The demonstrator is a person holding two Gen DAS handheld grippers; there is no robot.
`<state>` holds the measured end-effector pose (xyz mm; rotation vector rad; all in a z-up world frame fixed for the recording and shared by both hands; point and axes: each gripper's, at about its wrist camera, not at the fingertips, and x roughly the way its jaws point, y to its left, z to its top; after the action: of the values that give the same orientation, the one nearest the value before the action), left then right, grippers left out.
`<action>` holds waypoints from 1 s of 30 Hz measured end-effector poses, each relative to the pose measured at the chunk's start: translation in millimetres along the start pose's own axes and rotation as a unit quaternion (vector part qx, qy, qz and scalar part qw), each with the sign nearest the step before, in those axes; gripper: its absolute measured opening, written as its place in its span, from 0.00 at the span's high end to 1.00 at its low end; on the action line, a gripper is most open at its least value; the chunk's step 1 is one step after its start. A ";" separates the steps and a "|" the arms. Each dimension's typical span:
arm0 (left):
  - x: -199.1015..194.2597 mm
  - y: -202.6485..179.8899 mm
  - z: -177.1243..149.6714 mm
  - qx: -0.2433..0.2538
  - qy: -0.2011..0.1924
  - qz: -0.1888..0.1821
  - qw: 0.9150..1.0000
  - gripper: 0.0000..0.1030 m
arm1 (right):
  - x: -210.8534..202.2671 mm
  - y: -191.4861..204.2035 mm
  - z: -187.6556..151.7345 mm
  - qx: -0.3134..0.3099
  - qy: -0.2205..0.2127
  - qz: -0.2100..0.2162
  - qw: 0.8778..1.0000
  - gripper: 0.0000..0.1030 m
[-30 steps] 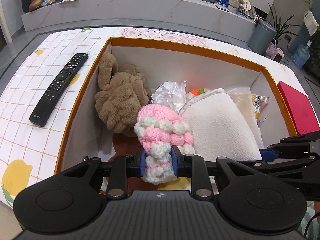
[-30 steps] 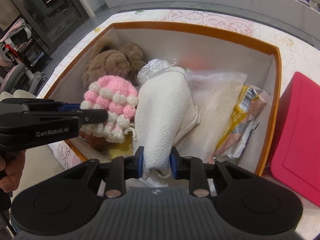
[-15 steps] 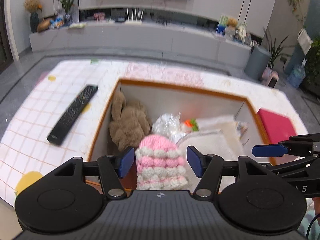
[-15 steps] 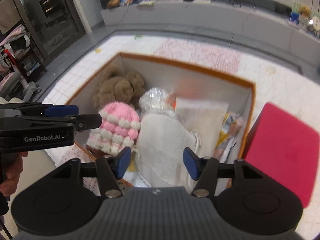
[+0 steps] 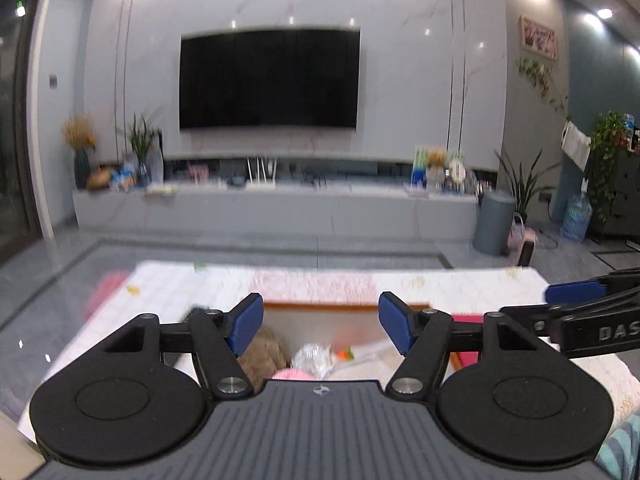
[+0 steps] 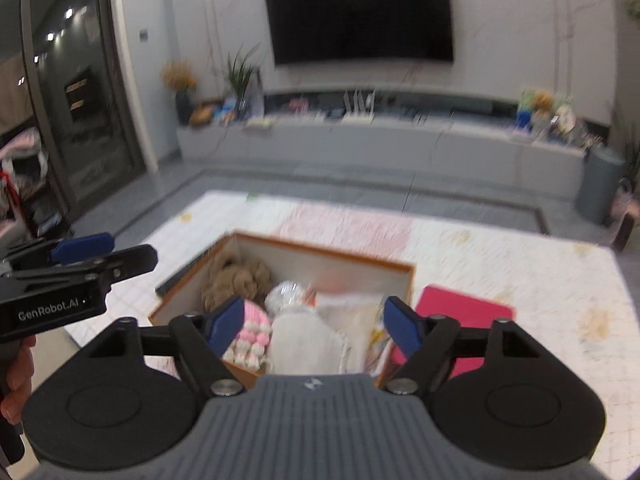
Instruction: Organize soft objects
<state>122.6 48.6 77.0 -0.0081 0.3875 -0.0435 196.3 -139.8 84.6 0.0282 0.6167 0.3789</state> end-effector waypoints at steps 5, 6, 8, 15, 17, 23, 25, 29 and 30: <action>-35.0 -21.3 0.3 0.001 -0.053 0.009 0.999 0.14 | -61.0 -2.0 -13.1 -0.002 -0.067 -0.034 0.997 0.12; -40.6 -25.8 -0.6 0.002 -0.058 0.007 0.998 0.14 | -71.5 -2.3 -17.1 -0.001 -0.078 -0.044 0.996 0.09; -51.7 -34.7 -2.8 0.003 -0.070 0.010 0.997 0.14 | -91.5 -3.7 -26.7 0.003 -0.099 -0.062 0.993 0.08; -76.9 -60.8 -24.5 0.004 -0.088 0.019 0.996 0.10 | -138.6 -9.5 -70.4 0.033 -0.122 -0.098 0.987 0.05; -78.2 -67.4 -32.3 0.003 -0.082 0.019 0.996 0.05 | -148.2 -10.6 -83.5 0.042 -0.123 -0.108 0.986 0.03; -76.0 -76.7 -61.2 -0.019 -0.031 0.007 0.999 0.01 | -163.8 -11.3 -116.8 0.045 -0.109 -0.133 0.984 0.03; -72.1 -75.7 -71.4 -0.021 -0.011 0.003 1.000 0.01 | -164.3 -11.2 -125.4 0.043 -0.103 -0.140 0.984 0.03; -64.6 -70.6 -91.7 -0.020 0.028 0.004 0.999 0.01 | -158.2 -11.6 -144.3 0.045 -0.085 -0.157 0.983 0.03; -63.4 -69.5 -96.5 -0.020 0.035 0.008 0.999 0.01 | -157.2 -11.9 -150.4 0.048 -0.082 -0.159 0.983 0.03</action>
<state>24.6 -18.0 12.8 -0.0421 0.4578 -0.0201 -3.0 -219.6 47.8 0.0525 0.4669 0.0354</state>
